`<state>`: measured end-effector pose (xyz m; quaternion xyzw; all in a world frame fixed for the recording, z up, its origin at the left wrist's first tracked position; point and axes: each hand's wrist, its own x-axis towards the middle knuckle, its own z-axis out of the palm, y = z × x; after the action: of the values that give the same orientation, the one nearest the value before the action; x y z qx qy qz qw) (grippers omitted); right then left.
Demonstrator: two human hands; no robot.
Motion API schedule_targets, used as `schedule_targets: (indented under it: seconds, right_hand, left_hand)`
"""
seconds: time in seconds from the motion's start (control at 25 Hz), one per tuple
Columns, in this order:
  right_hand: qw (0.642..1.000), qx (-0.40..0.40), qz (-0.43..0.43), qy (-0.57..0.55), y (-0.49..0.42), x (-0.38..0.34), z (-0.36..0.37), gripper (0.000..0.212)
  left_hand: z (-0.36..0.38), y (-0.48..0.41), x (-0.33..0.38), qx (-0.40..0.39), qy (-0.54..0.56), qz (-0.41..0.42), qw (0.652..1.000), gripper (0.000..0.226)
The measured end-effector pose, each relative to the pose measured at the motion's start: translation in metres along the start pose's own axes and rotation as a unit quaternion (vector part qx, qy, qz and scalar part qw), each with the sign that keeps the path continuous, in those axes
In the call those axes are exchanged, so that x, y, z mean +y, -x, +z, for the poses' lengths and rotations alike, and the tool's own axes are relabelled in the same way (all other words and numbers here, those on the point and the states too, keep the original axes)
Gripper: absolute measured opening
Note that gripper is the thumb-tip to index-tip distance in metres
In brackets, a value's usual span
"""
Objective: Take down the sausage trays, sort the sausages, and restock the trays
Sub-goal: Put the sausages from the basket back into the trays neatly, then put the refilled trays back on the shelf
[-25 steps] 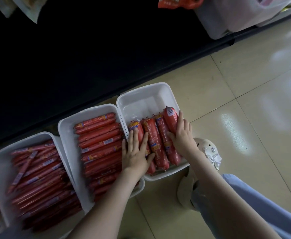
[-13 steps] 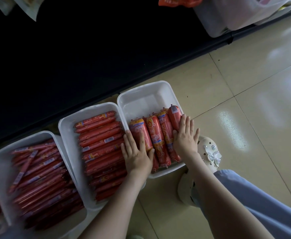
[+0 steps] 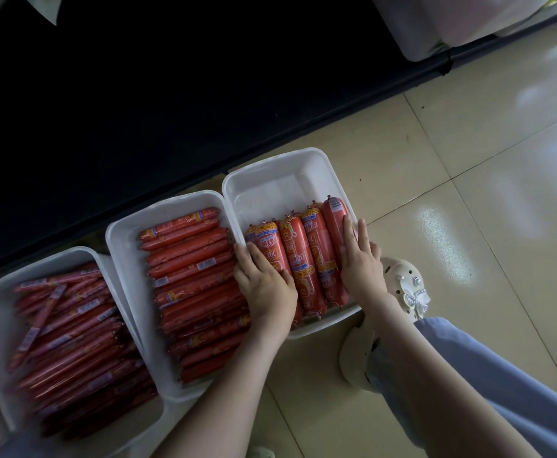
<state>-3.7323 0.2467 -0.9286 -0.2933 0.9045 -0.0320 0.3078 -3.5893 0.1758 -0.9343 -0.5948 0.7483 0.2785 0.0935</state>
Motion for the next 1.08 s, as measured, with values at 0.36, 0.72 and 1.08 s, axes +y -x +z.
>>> schedule_targets:
  seconds: [0.36, 0.72, 1.08]
  right_hand:
    - [1.0, -0.017, 0.002, -0.007, -0.006, -0.003, 0.0, 0.059]
    - [0.986, 0.05, 0.071, -0.145, -0.002, -0.013, 0.02, 0.102]
    - [0.988, 0.094, 0.059, -0.108, -0.01, -0.005, 0.007, 0.089]
  left_hand:
    - [-0.016, 0.004, 0.006, -0.011, 0.058, -0.069, 0.996, 0.088]
    - [-0.005, 0.01, 0.01, -0.044, 0.126, -0.136, 0.982, 0.073]
    - [-0.011, 0.016, 0.025, -0.036, 0.055, -0.02, 0.998, 0.086]
